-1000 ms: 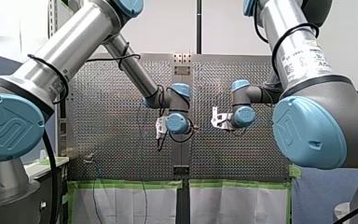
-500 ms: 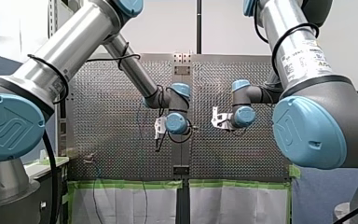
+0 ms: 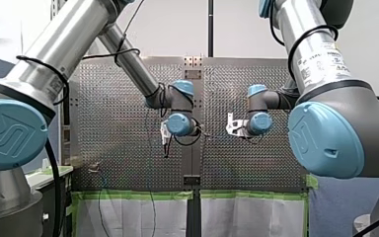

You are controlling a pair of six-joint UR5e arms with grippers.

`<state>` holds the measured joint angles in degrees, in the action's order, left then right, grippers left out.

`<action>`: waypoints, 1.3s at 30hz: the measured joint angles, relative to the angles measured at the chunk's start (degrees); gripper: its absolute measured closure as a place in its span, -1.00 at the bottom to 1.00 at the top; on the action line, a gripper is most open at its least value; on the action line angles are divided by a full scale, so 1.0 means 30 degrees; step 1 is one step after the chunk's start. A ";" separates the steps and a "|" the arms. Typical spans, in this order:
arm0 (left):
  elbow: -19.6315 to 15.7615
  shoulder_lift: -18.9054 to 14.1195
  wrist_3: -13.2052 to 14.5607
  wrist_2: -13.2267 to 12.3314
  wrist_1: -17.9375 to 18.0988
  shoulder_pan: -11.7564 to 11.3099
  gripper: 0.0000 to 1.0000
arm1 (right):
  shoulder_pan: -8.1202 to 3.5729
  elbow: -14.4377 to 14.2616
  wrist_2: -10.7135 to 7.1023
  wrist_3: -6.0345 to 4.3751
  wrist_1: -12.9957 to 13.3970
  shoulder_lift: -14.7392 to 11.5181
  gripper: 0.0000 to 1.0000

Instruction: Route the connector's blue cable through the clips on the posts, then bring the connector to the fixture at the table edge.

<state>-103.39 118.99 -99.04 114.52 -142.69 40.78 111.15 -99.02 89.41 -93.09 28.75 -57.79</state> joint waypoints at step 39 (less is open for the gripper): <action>-0.5645 -0.5652 -0.2263 0.1759 0.3348 0.0610 -0.97 | -0.0499 -0.0029 -0.0066 0.0000 -0.0175 0.0000 1.00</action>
<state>-120.33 102.03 -105.83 119.80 -132.64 42.61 109.66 -99.11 89.21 -93.09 28.23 -57.79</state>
